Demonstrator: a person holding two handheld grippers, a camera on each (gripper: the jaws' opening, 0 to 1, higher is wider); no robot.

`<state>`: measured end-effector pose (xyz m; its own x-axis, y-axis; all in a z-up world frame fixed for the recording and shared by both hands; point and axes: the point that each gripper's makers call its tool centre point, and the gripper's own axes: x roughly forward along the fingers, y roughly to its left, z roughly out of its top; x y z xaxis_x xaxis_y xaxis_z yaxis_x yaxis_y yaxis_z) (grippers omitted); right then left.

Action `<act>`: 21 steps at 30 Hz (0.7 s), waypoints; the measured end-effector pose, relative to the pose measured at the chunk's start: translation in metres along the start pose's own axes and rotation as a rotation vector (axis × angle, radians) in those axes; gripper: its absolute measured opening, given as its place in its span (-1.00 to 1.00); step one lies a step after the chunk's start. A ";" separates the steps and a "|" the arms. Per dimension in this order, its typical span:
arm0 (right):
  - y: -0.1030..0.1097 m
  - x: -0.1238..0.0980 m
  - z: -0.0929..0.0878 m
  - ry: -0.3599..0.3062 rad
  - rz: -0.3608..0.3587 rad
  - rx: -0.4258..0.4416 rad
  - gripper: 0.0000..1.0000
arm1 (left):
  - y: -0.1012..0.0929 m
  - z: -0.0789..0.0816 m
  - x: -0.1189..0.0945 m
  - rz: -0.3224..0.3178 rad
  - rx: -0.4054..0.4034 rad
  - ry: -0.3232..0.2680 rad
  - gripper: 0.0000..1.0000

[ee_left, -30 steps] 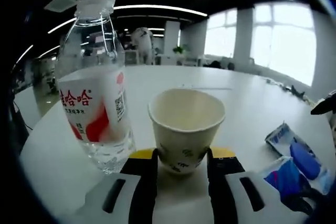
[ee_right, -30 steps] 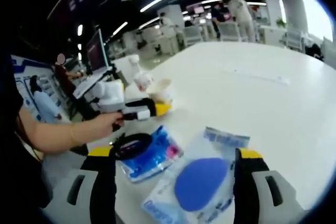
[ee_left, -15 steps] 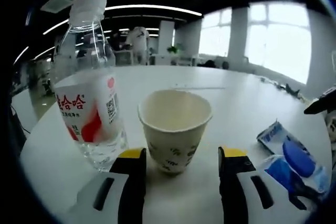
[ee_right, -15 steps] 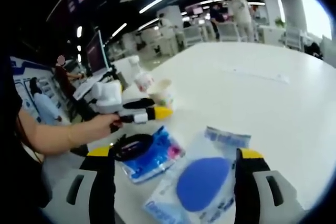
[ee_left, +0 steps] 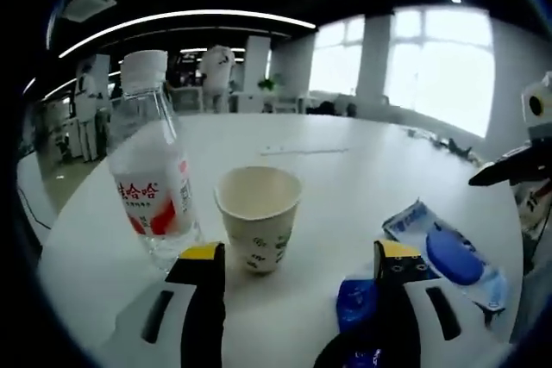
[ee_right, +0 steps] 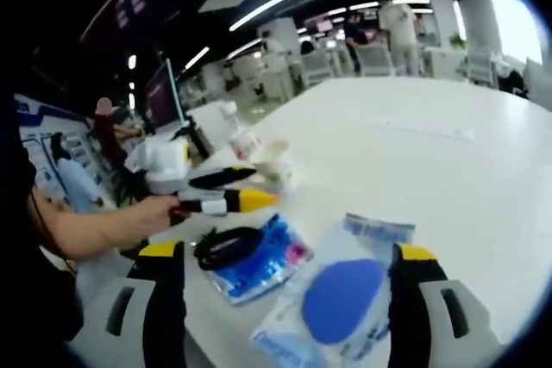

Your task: Arrange the tabletop items into an orderly group along one side of the table until the central work area is clear of visible clutter.

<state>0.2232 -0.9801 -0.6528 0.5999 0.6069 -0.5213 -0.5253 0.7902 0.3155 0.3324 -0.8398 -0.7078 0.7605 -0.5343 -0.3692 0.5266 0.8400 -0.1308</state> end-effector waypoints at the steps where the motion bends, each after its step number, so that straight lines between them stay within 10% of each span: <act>1: 0.001 -0.002 -0.001 0.003 -0.001 0.006 0.97 | -0.005 0.000 -0.003 -0.013 0.012 0.003 0.41; 21: 0.007 -0.035 -0.020 0.046 -0.065 0.020 0.99 | -0.041 0.020 -0.030 -0.132 0.074 -0.060 0.70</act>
<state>0.1865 -0.9970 -0.6484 0.6040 0.5500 -0.5768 -0.4738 0.8297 0.2950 0.2953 -0.8603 -0.6728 0.7031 -0.6461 -0.2972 0.6483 0.7540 -0.1054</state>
